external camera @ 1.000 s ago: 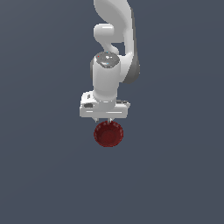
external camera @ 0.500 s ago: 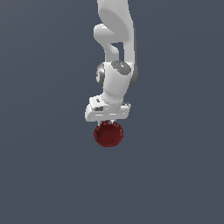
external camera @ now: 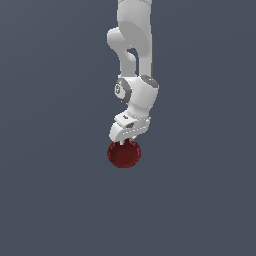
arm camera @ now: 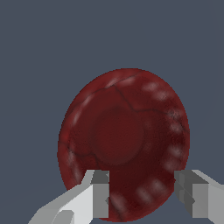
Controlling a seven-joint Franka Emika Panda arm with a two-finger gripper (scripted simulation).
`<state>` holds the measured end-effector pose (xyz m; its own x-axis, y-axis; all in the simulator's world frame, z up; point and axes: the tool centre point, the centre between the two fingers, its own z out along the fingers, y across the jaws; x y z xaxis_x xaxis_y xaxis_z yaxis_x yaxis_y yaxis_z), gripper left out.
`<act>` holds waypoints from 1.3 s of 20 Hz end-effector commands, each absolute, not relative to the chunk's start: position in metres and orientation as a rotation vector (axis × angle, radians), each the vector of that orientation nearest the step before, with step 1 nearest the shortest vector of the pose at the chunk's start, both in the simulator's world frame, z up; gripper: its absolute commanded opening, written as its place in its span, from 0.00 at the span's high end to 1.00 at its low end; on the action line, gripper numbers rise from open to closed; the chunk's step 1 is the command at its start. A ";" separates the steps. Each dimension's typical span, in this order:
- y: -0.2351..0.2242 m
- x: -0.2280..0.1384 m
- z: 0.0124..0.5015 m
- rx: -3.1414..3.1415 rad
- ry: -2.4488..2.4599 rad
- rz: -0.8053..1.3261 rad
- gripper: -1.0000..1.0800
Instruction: Pick up the object and move it to a goal position.
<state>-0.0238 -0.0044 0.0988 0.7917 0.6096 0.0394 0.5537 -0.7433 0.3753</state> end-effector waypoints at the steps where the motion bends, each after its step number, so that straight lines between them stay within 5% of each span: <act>1: 0.004 -0.031 0.091 2.582 0.997 0.240 0.38; 26: 0.029 -0.054 0.057 2.431 1.310 0.270 0.38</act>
<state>-0.0552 0.0302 0.0611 0.5514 0.8342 -0.0043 0.7643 -0.5031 0.4035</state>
